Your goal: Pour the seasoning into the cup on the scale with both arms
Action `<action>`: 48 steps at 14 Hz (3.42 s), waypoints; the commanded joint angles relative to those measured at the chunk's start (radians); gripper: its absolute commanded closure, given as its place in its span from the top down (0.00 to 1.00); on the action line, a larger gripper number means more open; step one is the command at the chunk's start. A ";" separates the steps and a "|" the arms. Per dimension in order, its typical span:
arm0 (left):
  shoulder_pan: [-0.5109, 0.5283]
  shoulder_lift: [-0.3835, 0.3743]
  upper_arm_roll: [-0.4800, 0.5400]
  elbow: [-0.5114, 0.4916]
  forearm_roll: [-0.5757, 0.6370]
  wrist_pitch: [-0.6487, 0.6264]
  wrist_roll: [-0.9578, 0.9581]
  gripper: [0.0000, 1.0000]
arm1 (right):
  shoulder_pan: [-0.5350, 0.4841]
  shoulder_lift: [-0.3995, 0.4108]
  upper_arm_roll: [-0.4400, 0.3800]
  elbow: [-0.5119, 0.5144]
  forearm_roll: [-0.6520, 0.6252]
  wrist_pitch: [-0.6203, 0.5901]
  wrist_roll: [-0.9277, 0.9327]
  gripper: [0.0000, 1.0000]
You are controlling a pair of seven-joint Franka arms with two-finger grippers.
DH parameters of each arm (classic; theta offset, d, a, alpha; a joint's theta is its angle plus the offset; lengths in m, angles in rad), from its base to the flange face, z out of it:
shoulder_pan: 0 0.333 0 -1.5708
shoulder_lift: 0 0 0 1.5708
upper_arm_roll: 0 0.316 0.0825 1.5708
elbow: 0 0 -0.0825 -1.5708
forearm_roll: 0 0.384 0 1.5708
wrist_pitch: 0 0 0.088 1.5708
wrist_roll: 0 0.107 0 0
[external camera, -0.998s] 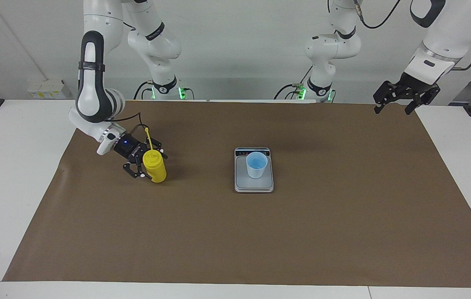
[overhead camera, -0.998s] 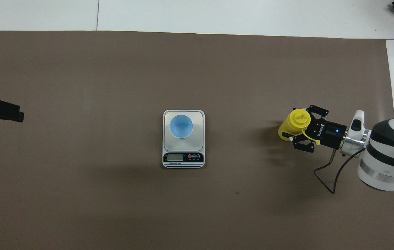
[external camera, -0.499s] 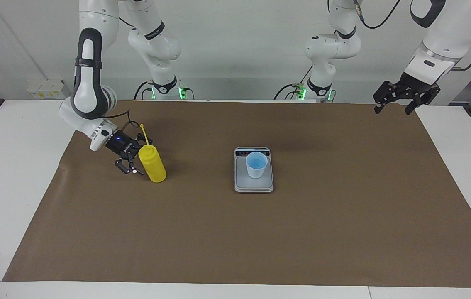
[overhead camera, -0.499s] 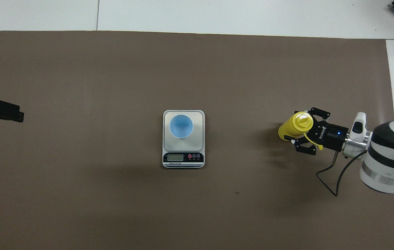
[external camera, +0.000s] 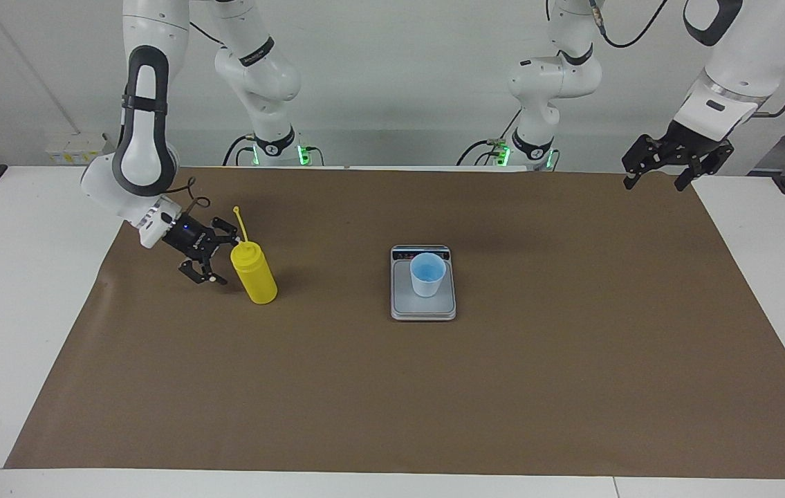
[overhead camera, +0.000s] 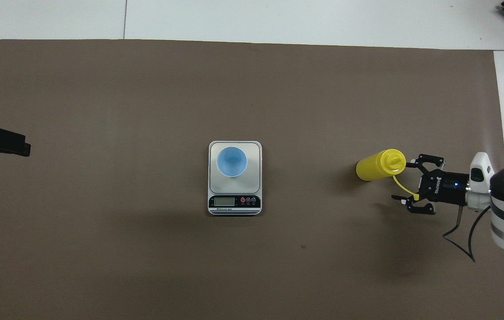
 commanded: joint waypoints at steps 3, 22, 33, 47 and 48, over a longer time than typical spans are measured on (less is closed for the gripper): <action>0.011 -0.029 -0.003 -0.035 -0.013 0.004 -0.008 1.00 | -0.019 -0.039 0.000 0.093 -0.181 -0.027 0.108 1.00; 0.011 -0.029 -0.003 -0.035 -0.013 0.004 -0.008 1.00 | 0.323 -0.210 0.021 0.464 -0.754 -0.262 1.537 1.00; 0.011 -0.029 -0.003 -0.035 -0.013 0.004 -0.008 1.00 | 0.449 -0.083 0.021 0.802 -0.995 -0.460 2.155 1.00; 0.010 -0.029 -0.003 -0.035 -0.013 0.004 -0.008 1.00 | 0.440 -0.131 0.017 0.761 -1.004 -0.586 2.311 1.00; 0.010 -0.029 -0.003 -0.035 -0.013 0.004 -0.008 1.00 | 0.440 -0.141 0.017 0.745 -0.975 -0.584 2.316 1.00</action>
